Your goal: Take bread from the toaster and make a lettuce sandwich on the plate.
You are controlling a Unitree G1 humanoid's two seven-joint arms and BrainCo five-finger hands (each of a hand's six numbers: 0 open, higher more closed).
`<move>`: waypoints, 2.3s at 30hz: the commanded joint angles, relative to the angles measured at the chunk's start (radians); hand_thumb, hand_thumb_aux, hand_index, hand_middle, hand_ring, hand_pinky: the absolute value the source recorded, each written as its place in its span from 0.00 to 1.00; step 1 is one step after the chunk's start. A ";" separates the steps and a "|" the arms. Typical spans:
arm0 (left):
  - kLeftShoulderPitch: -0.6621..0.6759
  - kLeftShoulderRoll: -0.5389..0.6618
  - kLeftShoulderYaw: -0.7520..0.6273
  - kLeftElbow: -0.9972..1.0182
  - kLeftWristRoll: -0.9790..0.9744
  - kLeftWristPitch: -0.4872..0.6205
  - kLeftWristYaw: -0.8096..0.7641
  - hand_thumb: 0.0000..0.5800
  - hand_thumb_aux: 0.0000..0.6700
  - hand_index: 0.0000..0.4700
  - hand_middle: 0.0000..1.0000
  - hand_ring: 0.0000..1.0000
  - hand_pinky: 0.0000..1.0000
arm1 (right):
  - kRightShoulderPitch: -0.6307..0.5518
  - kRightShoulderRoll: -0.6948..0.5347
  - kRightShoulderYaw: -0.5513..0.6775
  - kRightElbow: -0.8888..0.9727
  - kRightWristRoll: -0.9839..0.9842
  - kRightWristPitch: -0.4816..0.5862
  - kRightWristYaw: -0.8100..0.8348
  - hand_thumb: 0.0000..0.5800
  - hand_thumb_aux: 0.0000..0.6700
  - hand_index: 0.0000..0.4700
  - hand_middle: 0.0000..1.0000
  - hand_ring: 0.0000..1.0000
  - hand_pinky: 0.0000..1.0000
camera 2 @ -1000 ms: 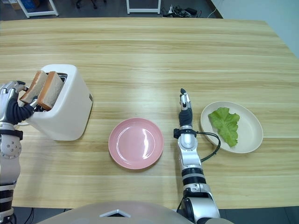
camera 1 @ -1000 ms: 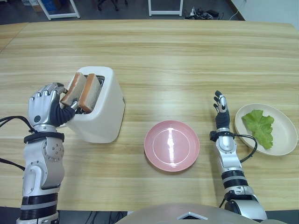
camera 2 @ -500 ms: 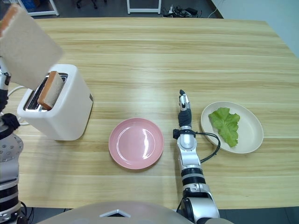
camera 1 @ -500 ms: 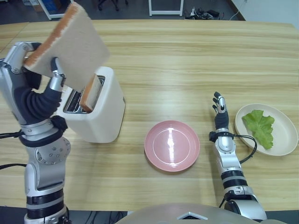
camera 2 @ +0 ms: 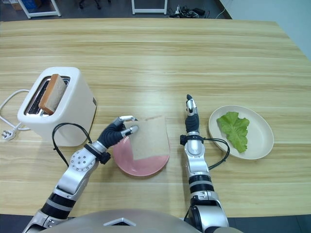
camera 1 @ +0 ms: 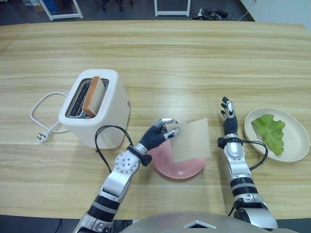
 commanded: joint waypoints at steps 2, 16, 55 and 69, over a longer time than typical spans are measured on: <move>0.024 0.051 -0.008 0.006 0.135 0.031 -0.012 1.00 1.00 1.00 1.00 1.00 1.00 | 0.018 -0.001 -0.002 -0.014 0.003 0.017 0.000 0.00 0.00 0.00 0.00 0.00 0.00; 0.010 0.132 0.087 -0.097 0.663 -0.013 0.256 0.00 0.00 0.00 0.00 0.00 0.00 | 0.022 -0.004 -0.001 -0.030 0.000 0.029 0.002 0.00 0.00 0.00 0.00 0.00 0.00; 0.034 -0.159 0.243 0.140 0.259 -0.278 0.336 0.00 0.00 0.00 0.00 0.00 0.00 | 0.078 -0.748 0.174 0.181 -0.841 0.164 -0.213 0.88 0.66 0.66 0.00 0.00 0.00; 0.031 -0.179 0.255 0.173 0.259 -0.283 0.337 0.00 0.00 0.00 0.00 0.00 0.00 | 0.188 -0.715 0.062 -0.407 -0.769 0.226 -0.271 1.00 1.00 1.00 0.00 0.00 0.00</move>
